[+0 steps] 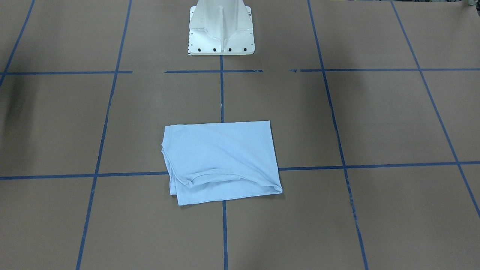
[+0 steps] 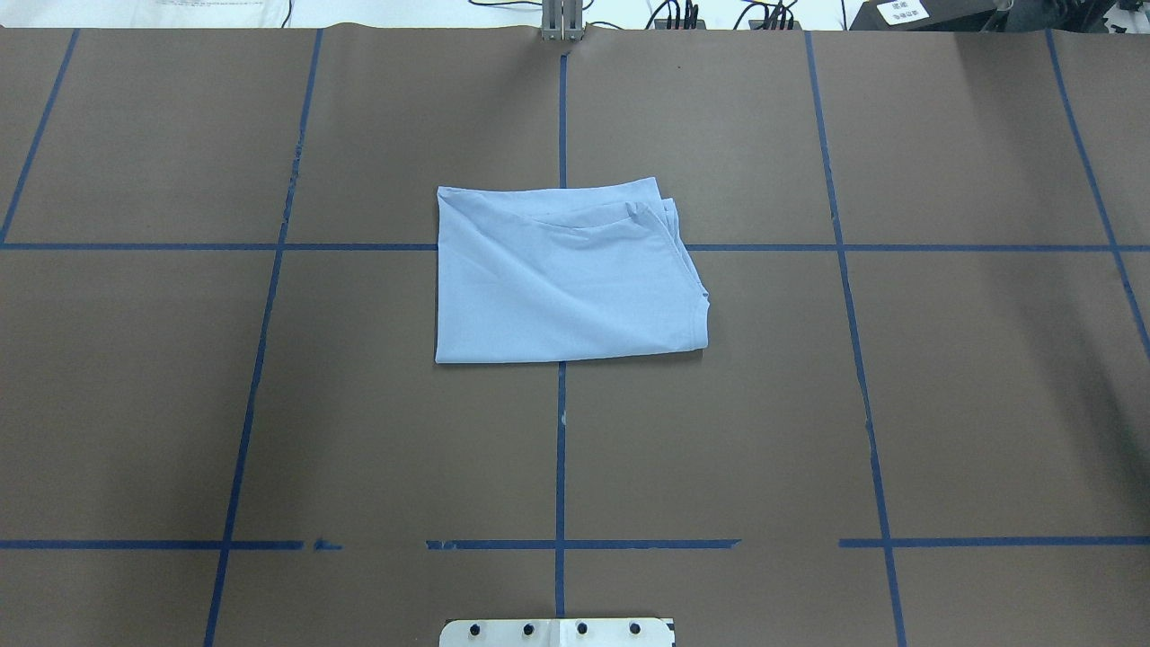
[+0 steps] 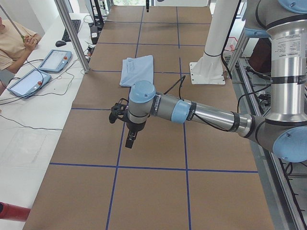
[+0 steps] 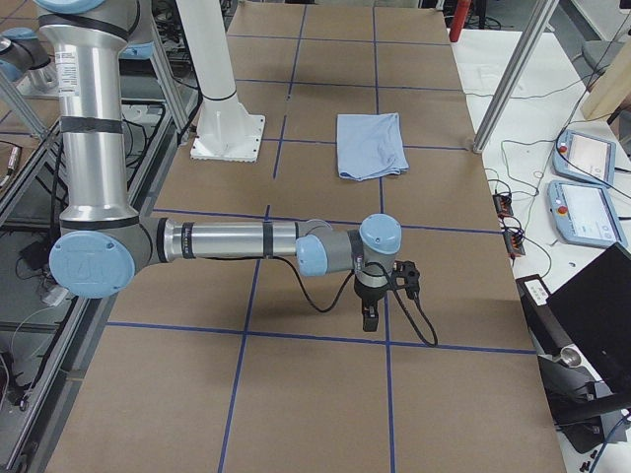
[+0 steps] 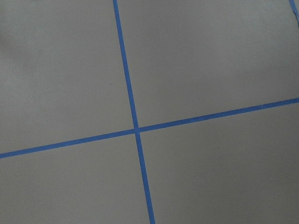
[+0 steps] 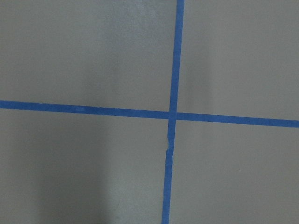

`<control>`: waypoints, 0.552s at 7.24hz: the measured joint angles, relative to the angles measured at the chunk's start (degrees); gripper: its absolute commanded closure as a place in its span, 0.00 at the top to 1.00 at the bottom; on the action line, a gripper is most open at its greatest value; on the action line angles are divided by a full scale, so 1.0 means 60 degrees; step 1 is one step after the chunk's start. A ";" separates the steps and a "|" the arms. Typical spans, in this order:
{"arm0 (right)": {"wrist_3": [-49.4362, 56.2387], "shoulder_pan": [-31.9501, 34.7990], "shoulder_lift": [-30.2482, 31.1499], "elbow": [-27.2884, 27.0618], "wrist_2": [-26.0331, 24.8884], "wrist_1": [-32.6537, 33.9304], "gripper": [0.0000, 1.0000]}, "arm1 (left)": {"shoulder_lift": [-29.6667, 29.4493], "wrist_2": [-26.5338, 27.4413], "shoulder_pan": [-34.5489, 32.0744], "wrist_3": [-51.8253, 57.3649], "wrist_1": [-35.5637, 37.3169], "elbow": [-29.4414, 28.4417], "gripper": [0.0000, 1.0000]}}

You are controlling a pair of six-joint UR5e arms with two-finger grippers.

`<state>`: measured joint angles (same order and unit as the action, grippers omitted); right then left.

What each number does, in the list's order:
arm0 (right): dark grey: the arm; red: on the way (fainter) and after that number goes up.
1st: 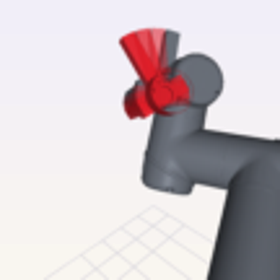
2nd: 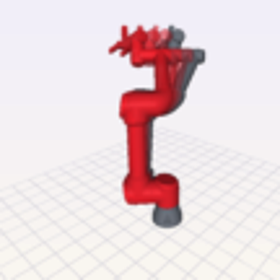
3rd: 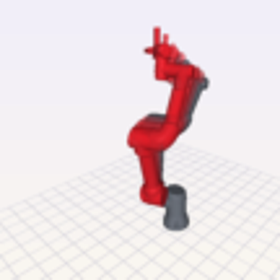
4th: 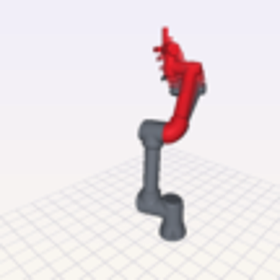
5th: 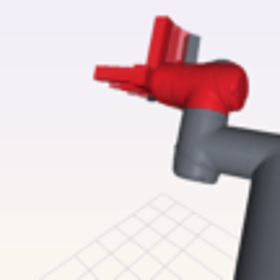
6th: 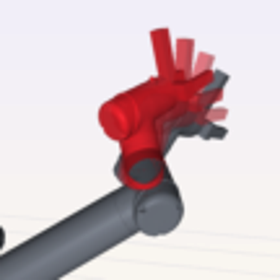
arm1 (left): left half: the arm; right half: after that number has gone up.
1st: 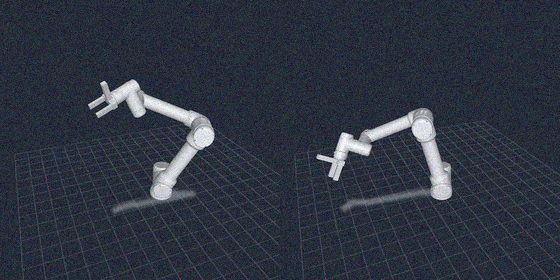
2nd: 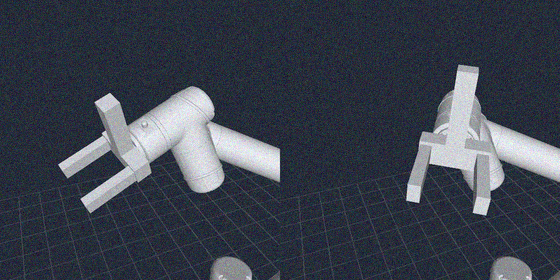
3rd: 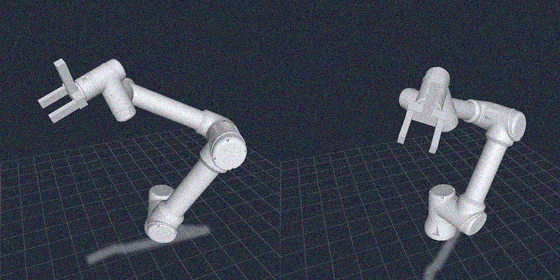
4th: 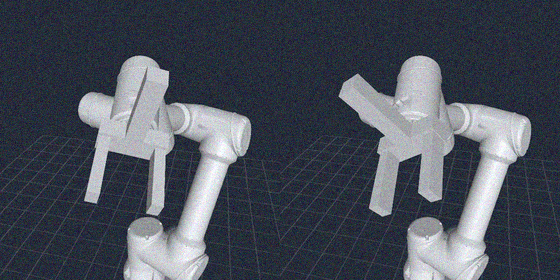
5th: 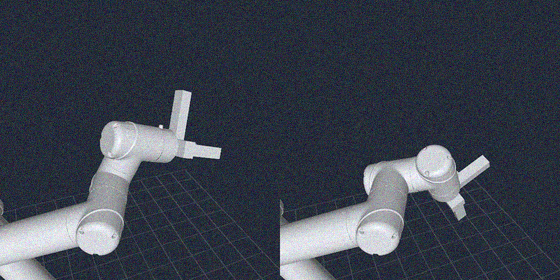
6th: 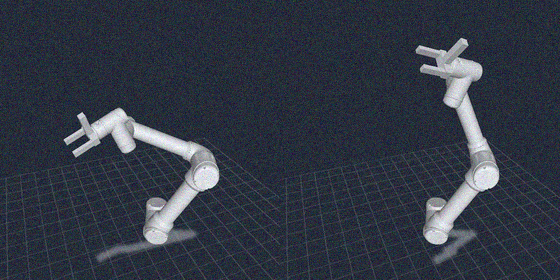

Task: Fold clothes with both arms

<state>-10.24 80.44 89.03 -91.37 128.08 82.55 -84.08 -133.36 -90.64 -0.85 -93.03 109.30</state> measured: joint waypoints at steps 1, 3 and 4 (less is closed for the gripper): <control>0.0021 0.0096 -0.0054 -0.0407 0.0155 0.0567 1.00 | -0.0109 -0.0208 0.0015 -0.0028 0.0425 -0.0051 1.00; 0.0128 0.0470 -0.0073 -0.1498 0.0492 0.2308 1.00 | -0.0386 -0.0414 0.0029 -0.0028 0.1170 -0.0149 1.00; 0.0145 0.0545 -0.0030 -0.1755 0.0565 0.2722 1.00 | -0.0429 -0.0450 0.0032 0.0004 0.1244 -0.0255 1.00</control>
<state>-9.36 83.70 88.86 -101.89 131.47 98.88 -86.65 -136.06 -90.45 -0.82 -85.57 107.77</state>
